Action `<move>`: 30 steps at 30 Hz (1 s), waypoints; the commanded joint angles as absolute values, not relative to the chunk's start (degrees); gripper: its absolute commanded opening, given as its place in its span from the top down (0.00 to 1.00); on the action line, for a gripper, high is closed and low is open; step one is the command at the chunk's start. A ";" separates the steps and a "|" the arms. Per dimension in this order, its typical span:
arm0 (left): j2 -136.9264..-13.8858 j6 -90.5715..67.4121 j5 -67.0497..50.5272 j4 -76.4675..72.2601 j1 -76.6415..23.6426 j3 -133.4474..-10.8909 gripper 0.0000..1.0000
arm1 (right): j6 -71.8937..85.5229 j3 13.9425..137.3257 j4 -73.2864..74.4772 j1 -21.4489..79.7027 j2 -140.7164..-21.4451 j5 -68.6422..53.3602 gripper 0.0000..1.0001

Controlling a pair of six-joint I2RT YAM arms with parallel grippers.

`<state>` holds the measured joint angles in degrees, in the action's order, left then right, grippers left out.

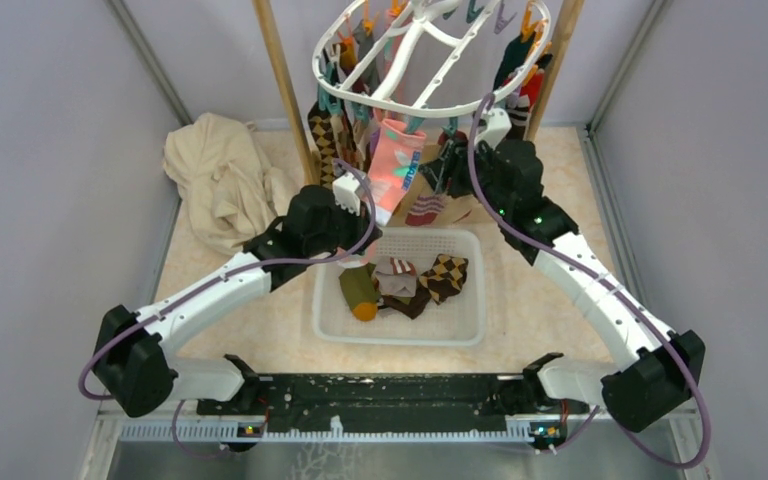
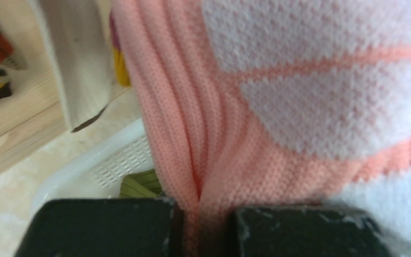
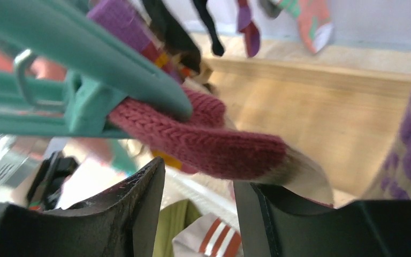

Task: Remove the socks clipped to the hanger
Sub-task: Remove the sock from the hanger.

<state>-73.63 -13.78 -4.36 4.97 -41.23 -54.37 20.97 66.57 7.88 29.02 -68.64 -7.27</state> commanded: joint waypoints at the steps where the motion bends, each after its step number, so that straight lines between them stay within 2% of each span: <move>1: -74.35 -15.20 -12.13 5.20 -40.83 -58.12 1.00 | 18.53 67.75 -1.66 23.47 -66.63 -7.12 0.50; 7: -76.94 -17.29 -19.87 4.67 -40.69 -61.25 1.00 | 19.91 64.43 -7.17 17.32 -66.31 -17.76 0.50; 13: -81.54 -19.57 -25.79 3.15 -40.69 -64.52 1.00 | 21.31 62.90 -7.39 16.89 -64.43 -24.69 0.44; 21: -87.23 -22.40 -32.10 0.53 -40.57 -67.68 1.00 | 23.94 58.39 -6.60 16.93 -58.17 -25.51 0.45; 30: -90.50 -26.07 -40.01 -4.39 -37.59 -69.22 1.00 | 26.22 58.13 -6.59 16.93 -58.54 -25.75 0.51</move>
<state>-90.45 -23.75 -34.30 -0.21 -39.57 -66.94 24.67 57.74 -4.19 17.02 -58.61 -25.63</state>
